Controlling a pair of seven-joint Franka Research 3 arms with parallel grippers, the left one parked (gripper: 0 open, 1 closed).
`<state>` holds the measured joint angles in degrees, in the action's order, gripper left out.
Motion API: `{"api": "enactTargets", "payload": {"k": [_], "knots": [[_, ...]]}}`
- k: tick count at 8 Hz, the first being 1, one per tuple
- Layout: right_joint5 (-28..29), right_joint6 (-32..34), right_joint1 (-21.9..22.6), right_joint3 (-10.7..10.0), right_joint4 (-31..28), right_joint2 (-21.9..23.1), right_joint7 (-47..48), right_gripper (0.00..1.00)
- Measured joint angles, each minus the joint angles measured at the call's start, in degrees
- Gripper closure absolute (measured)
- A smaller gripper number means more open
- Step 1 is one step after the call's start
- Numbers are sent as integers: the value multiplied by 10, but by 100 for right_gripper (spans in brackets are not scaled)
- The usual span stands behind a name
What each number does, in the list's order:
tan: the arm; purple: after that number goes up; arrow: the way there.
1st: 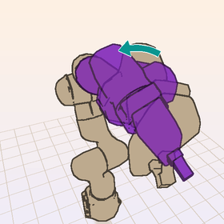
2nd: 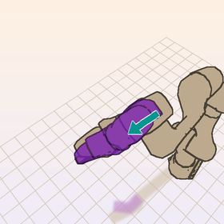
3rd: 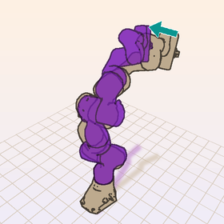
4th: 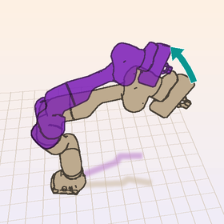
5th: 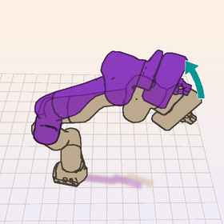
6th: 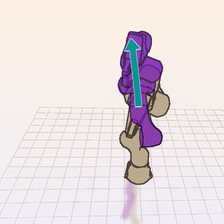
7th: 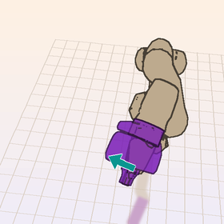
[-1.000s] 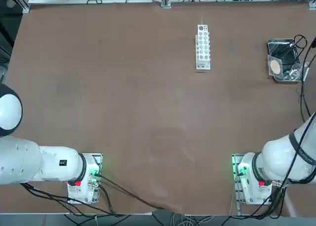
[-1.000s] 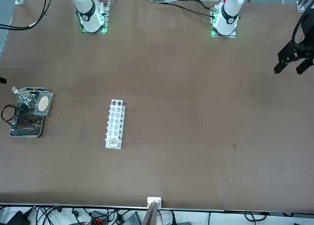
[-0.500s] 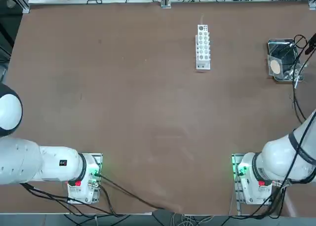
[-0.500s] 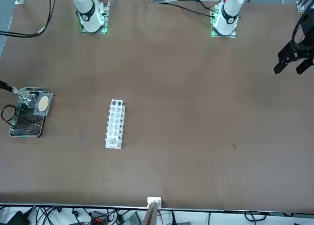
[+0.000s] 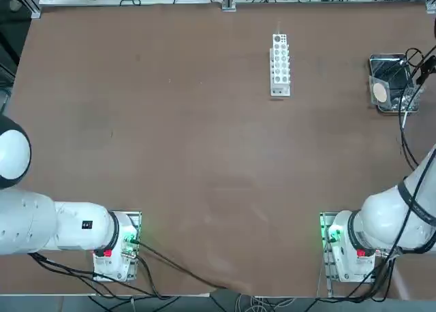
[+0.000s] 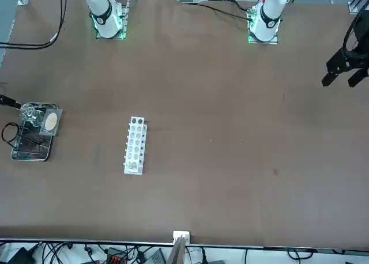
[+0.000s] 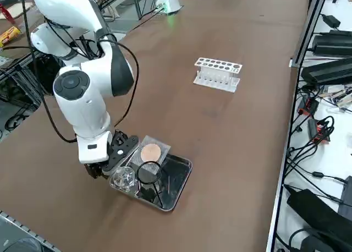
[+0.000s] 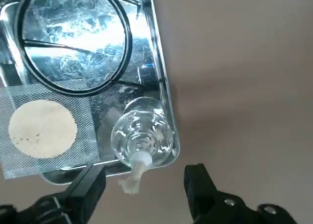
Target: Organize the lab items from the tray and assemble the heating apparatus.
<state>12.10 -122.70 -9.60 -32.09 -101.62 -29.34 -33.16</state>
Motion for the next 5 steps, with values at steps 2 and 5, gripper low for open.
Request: {"api": "enactTargets", "payload": {"k": [2,5], "knots": [[0,-3,1,0,0,-6,0,4],[0,-8,1,0,0,-18,0,5]]}}
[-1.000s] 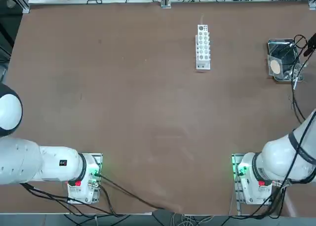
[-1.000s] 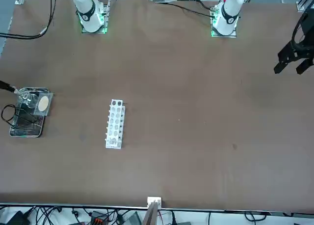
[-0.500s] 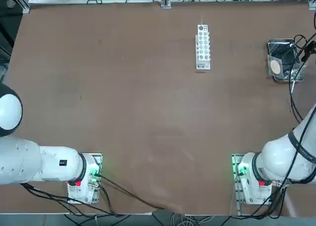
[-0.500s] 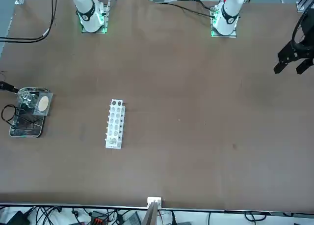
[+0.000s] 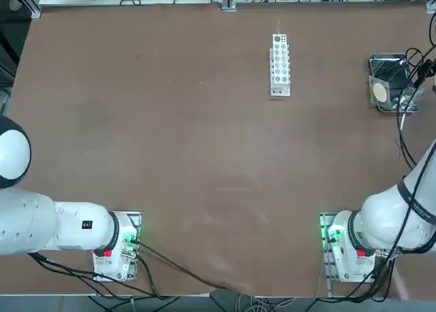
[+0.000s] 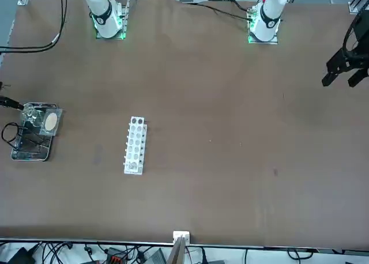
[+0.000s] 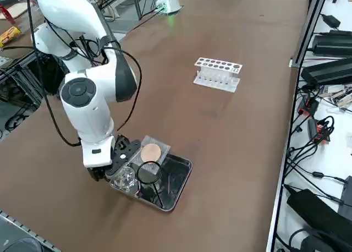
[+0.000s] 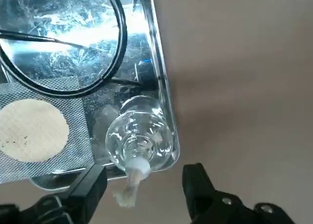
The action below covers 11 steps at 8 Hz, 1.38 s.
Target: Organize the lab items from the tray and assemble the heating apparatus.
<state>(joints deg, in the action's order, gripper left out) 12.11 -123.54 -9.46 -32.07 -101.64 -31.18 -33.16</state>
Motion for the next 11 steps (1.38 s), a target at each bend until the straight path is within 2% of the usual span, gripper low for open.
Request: {"api": "enactTargets", "payload": {"k": [7,11], "knots": [[4,-13,0,0,0,-16,0,18],[7,-13,2,1,0,-18,1,29]]}}
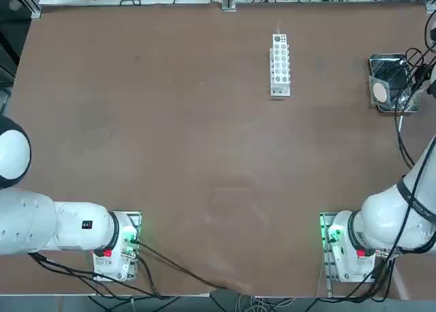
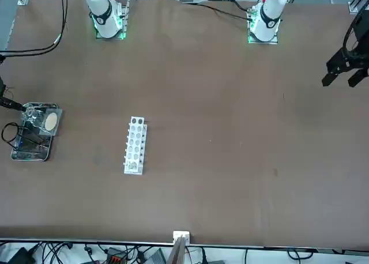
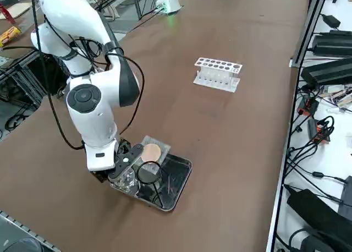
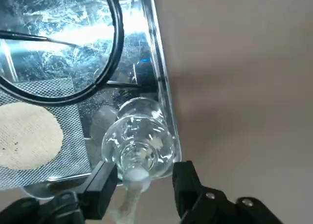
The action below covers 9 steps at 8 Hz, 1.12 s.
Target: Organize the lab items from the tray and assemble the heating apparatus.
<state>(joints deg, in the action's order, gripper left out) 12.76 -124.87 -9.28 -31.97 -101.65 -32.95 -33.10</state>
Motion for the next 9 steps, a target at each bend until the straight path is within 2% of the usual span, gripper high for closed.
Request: {"api": "enactTargets", "payload": {"k": [5,8,9], "knots": [[5,-1,2,0,0,-5,1,41],[5,-1,3,0,0,-5,1,70],[5,-1,3,0,0,-5,1,70]]}}
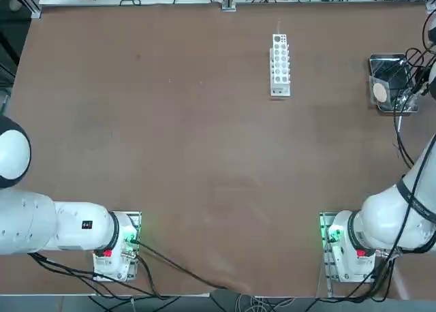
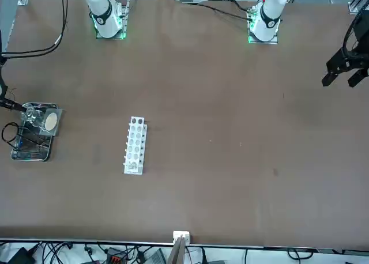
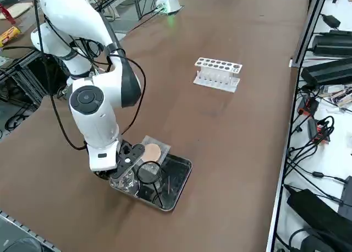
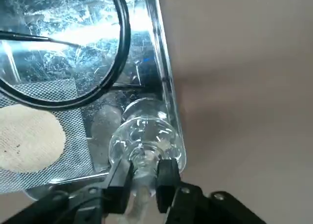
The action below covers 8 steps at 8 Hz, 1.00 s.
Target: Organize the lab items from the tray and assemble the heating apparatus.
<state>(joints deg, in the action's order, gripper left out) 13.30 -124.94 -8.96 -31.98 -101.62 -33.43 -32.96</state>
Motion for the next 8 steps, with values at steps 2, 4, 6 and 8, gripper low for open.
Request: {"api": "enactTargets", "payload": {"k": [2,4,6,8], "knots": [[1,0,5,0,5,2,0,70],[2,34,19,-1,28,28,2,70],[2,109,44,-1,53,83,4,70],[1,164,82,-1,54,131,22,70]]}}
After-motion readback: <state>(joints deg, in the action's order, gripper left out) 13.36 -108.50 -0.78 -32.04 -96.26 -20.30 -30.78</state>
